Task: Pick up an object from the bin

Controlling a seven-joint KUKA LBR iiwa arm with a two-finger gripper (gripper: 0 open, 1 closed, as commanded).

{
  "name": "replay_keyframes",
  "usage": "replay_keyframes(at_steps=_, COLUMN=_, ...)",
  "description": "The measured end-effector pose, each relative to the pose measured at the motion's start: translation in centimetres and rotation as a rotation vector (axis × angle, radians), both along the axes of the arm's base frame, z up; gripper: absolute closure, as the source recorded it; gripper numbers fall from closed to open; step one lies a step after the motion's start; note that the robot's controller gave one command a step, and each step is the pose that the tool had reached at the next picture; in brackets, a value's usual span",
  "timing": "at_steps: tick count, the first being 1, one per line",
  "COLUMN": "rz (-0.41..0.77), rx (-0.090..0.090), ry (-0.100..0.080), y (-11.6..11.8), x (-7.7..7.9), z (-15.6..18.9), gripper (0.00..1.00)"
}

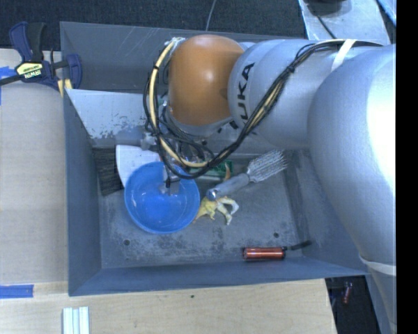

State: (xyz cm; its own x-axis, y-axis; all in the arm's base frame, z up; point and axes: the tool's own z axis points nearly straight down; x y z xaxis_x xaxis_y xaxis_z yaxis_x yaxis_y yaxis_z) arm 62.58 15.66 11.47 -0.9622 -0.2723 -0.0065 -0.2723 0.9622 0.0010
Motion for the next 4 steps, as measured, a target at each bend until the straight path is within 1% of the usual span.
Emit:
replay_keyframes(at_steps=1, rz=0.074, rx=0.003, ry=-0.024, y=0.2, x=-0.1, z=-4.1, gripper=0.00)
replay_keyframes(at_steps=2, rz=0.483, rx=-0.007, ry=-0.008, y=2.6, x=0.4, z=-3.9, gripper=1.00)
replay_keyframes(at_steps=3, rz=0.481, rx=-0.006, ry=-0.008, y=2.6, x=0.4, z=-3.9, gripper=1.00)
replay_keyframes(at_steps=4, rz=0.479, rx=-0.005, ry=-0.007, y=2.6, x=0.3, z=-0.9, gripper=1.00)
